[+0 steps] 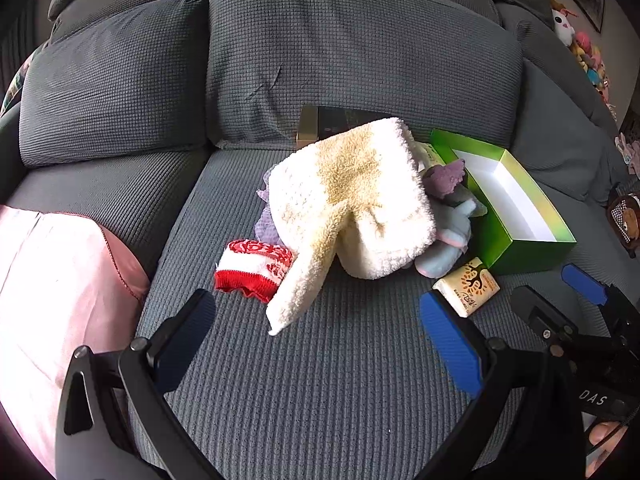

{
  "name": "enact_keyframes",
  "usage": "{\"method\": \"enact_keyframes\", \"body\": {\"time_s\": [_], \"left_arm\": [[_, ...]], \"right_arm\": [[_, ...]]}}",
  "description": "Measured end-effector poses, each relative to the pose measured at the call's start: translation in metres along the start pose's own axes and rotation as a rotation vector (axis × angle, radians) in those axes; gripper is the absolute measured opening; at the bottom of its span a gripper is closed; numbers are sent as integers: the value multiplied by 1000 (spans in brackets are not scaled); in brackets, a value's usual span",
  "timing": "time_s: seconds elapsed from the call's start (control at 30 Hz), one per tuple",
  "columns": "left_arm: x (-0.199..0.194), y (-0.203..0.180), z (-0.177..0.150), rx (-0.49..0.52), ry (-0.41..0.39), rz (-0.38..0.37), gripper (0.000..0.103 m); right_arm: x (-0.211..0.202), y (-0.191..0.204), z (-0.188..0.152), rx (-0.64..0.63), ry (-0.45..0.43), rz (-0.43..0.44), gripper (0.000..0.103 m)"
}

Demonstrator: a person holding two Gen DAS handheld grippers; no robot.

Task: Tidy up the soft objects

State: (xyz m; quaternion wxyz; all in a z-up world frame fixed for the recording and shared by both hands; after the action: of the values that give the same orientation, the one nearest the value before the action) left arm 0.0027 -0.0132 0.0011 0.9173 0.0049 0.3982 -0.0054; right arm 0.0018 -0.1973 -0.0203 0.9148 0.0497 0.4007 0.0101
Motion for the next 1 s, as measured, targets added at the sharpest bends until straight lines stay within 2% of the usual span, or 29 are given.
{"method": "enact_keyframes", "body": {"time_s": [0.17,0.4,0.6,1.0], "left_arm": [[1,0,-1,-1,1,-1,102],[2,1,-2,-4,4,-5,102],[2,1,-1,-5,4,-8,102],[4,4,0,-12,6,-16,102]], "right_arm": [[1,-2,-1,8,7,0,103],[1,-3,-1,3,-37,5,103],[2,-2,-2,-11,1,-13,103],[5,1,-2,-8,22,-10,103]]}}
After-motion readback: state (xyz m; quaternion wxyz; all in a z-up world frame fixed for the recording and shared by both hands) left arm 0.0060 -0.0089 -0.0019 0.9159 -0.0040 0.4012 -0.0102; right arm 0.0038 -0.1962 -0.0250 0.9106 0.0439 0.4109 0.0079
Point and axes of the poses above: each gripper's, at about its wrist camera, not at the fingertips, and x roughly the way its jaws point, y to its left, z to its top, the point moved 2 cm from there along x, roughly the way its jaws point, and after that the axes turned 10 degrees about x, right-handed, at the moved point
